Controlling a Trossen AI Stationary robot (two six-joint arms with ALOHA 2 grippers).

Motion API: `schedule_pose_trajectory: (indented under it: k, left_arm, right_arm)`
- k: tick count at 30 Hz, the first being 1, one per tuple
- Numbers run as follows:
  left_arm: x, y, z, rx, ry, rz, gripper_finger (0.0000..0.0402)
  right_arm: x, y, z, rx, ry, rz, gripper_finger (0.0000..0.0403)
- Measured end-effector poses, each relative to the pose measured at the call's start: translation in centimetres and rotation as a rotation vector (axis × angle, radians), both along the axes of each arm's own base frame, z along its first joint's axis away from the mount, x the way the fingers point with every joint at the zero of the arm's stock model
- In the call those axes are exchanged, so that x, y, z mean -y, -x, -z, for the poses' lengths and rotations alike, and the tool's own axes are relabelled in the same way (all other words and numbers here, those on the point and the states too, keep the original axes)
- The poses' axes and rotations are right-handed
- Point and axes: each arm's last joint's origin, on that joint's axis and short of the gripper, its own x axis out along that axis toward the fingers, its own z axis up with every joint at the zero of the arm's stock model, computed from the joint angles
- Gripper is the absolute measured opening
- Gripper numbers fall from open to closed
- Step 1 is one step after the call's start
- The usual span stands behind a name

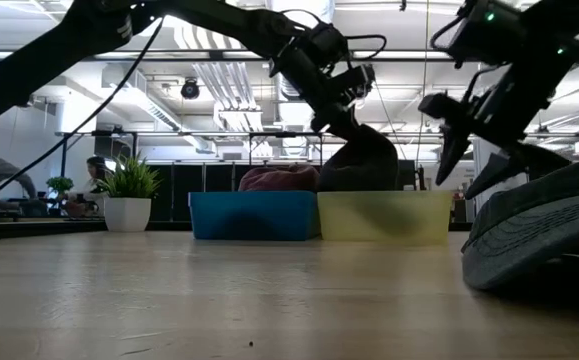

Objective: Pick & Place hat
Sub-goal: Put the left black cap into the yellow bin

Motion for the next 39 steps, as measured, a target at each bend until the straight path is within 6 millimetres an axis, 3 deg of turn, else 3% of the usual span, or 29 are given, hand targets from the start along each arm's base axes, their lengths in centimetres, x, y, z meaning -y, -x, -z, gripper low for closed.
schedule_pose_trajectory:
  k: [7,18,25,30,39]
  left_arm:
    - [-0.1,0.1,0.0,-0.005,-0.011,0.019,0.0027]
    - [-0.2,0.1,0.1,0.026,0.07,0.077,0.0028]
    - [1.1,0.3,0.7,-0.016,0.238,0.148,0.0028]
    - [1.7,0.1,0.7,0.002,0.317,0.197,0.0029]
    - [3.0,-0.1,4.1,-0.072,0.366,0.235,0.0029]
  right_arm:
    - [1.1,-1.2,1.8,-0.076,-0.035,-0.037,0.0174]
    - [0.7,-1.1,2.9,-0.185,-0.111,-0.208,0.0016]
    - [0.5,1.1,2.2,-0.331,-0.108,-0.299,0.0009]
    - [0.5,1.4,1.2,-0.329,-0.021,-0.448,0.0009]
    - [0.5,2.2,1.2,-0.466,0.083,-0.653,0.0009]
